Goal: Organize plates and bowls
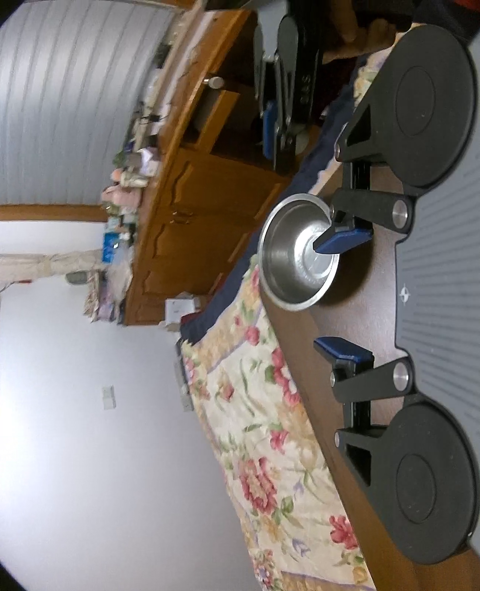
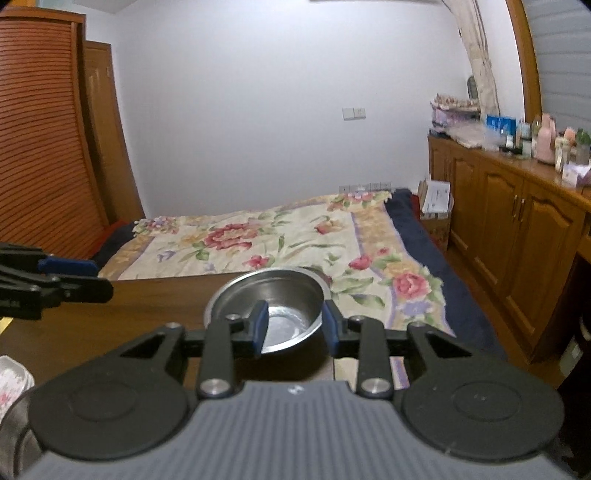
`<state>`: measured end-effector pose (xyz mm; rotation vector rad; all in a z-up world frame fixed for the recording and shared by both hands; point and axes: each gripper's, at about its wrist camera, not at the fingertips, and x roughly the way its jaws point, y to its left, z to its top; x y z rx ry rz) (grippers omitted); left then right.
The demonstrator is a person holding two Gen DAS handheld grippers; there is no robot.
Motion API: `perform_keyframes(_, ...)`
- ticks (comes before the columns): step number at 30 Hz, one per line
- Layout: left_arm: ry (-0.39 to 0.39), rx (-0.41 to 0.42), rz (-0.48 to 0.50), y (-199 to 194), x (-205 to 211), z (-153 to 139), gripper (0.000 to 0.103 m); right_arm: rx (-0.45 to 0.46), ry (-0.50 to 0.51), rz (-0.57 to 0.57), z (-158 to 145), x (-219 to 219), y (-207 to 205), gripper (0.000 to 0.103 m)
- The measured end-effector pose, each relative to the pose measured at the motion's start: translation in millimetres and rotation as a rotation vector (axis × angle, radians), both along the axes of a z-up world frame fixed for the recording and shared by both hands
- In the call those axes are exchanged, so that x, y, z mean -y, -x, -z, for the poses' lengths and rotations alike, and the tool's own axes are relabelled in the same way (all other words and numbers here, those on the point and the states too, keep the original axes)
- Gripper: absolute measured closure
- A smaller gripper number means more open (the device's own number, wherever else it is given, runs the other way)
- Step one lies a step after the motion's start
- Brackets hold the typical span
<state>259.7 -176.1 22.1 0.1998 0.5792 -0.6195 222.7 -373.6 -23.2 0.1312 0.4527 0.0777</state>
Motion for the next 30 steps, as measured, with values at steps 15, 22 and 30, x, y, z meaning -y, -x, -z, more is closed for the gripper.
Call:
perform_keyframes(15,-0.058,-0.081,0.046,-57,41,28,0.051,-0.092,-0.074,0.008,33,13,-45,0.07)
perform_keyframes(22,-0.039,-0.134,0.045,-77,47,37,0.056,-0.113,-0.101,-0.008,35,14,-53,0.07)
perform_keyframes(30,-0.034,-0.195,0.047,-91,46,45,0.06,-0.13,-0.139,-0.036,35,11,-56,0.07)
